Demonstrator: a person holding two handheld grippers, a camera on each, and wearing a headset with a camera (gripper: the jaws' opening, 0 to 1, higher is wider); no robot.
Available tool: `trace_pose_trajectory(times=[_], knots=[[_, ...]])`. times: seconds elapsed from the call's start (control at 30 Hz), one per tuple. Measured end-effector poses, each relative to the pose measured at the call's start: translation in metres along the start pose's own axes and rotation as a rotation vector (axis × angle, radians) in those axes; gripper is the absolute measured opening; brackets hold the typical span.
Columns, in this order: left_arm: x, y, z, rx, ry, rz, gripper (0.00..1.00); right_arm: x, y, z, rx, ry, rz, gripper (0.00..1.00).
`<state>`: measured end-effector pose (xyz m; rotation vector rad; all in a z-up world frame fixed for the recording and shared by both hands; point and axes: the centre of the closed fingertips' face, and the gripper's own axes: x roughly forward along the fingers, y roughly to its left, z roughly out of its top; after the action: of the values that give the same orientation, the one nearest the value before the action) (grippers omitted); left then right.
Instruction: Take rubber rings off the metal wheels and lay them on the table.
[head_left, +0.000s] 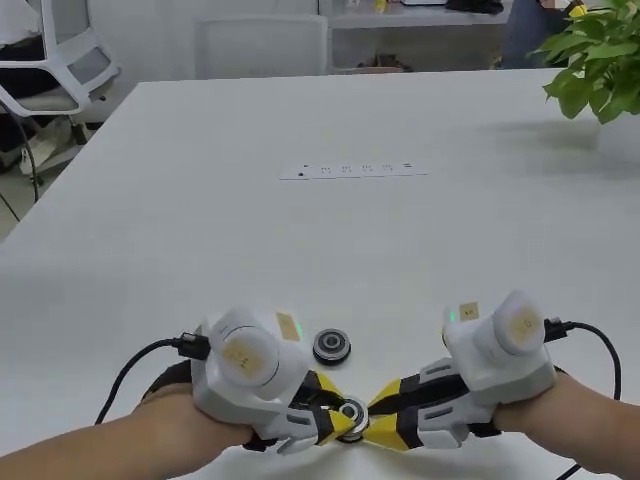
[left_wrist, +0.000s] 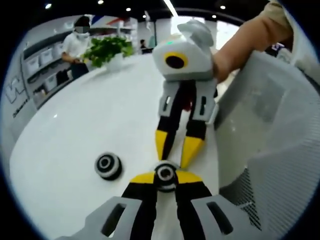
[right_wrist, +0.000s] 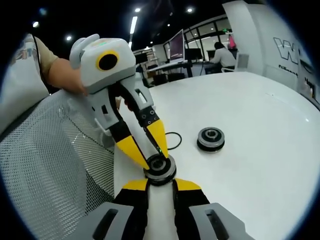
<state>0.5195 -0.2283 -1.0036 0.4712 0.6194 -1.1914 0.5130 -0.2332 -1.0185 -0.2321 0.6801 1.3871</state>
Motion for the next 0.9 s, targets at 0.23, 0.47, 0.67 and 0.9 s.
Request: trace_pose_trajectory(times=[0.23,0.47,0.67,0.9], knots=[[0.0006,-0.0010,0.0005,0.004,0.000,0.017,0.14,0.0009,0.0006,-0.0013,-0.046,0.017,-0.010,0.16],[0.0008,-0.0009,0.0003,0.017,0.004,0.026,0.14,0.0005,-0.0012,-0.0040,-0.068,0.043,-0.033,0.09],[0.0010,-0.0006,0.0002,0.018,0.005,0.031,0.14,0.0006,-0.0024,-0.0060,-0.047,0.054,-0.041,0.05],[0.0008,-0.0008,0.0002,0.025,0.005,0.032,0.14,0.0005,-0.0030,-0.0064,0.019,0.044,-0.039,0.00]])
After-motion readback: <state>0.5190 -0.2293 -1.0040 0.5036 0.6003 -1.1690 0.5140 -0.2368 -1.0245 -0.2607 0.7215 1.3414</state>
